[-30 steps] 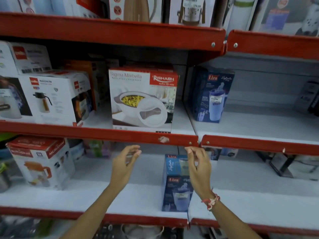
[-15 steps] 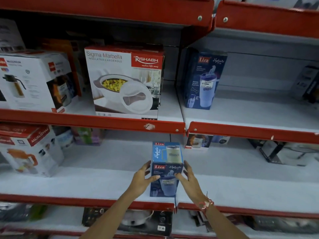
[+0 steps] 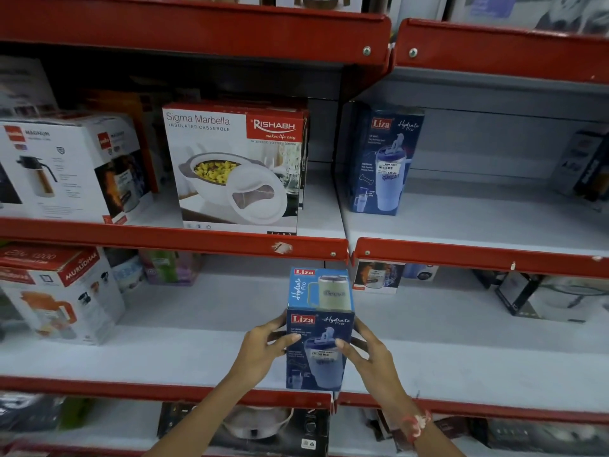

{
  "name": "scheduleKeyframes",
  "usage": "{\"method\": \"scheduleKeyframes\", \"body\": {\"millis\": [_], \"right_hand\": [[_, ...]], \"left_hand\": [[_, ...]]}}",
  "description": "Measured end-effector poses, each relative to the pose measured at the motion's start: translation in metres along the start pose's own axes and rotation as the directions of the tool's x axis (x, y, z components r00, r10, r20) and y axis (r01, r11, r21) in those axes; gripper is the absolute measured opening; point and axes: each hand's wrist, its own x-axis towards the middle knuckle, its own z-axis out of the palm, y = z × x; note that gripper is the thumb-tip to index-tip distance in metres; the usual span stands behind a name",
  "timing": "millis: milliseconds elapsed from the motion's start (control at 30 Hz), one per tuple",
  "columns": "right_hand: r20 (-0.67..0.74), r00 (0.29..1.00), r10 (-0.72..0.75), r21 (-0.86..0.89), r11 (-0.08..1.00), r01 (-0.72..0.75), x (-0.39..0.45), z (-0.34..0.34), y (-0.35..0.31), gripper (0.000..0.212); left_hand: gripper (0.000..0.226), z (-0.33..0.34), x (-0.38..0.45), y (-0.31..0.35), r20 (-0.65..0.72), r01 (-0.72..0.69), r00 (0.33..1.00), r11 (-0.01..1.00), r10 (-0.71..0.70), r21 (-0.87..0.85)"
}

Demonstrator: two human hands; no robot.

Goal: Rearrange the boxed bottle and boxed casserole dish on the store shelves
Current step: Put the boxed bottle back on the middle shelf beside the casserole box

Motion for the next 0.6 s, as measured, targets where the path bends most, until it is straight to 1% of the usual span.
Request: {"method": "scheduleKeyframes", "body": {"millis": [100, 167, 233, 300, 400, 433, 500, 600], "right_hand": [[-0.011, 0.999, -0.034, -0.013, 0.999, 0.034, -0.014, -0.010, -0.018, 0.056], [-0.020, 0.998, -0.054, 0.009, 0.998, 0.054, -0.023, -0.016, -0.032, 0.056], [-0.029, 0.997, -0.078, 0.051, 0.996, 0.079, -0.032, -0.021, -0.048, 0.058], [-0.036, 0.993, -0.113, 0.100, 0.988, 0.116, -0.037, -0.028, -0.065, 0.061], [-0.056, 0.981, -0.187, 0.144, 0.970, 0.194, -0.038, -0.039, -0.094, 0.056], [-0.060, 0.975, -0.216, 0.151, 0.963, 0.222, -0.037, -0.044, -0.104, 0.054], [-0.071, 0.963, -0.261, 0.149, 0.952, 0.269, -0.034, -0.054, -0.128, 0.053], [-0.088, 0.937, -0.339, 0.108, 0.931, 0.347, -0.028, -0.070, -0.170, 0.056]], "left_hand": [[0.050, -0.001, -0.016, 0.018, 0.000, -0.051, 0.999, 0.999, 0.051, 0.004], [0.061, -0.002, -0.026, 0.034, -0.008, -0.102, 0.995, 0.995, 0.102, 0.002], [0.064, -0.002, -0.035, 0.049, -0.004, -0.142, 0.990, 0.990, 0.142, -0.011], [0.059, -0.001, -0.042, 0.066, -0.004, -0.169, 0.986, 0.984, 0.169, -0.050], [0.037, 0.001, -0.046, 0.094, -0.031, -0.224, 0.975, 0.971, 0.222, -0.089], [0.033, 0.001, -0.046, 0.105, -0.036, -0.242, 0.970, 0.965, 0.240, -0.097], [0.035, 0.000, -0.045, 0.132, -0.030, -0.291, 0.957, 0.952, 0.289, -0.099], [0.040, -0.001, -0.040, 0.177, -0.027, -0.380, 0.925, 0.921, 0.379, -0.085]]}}
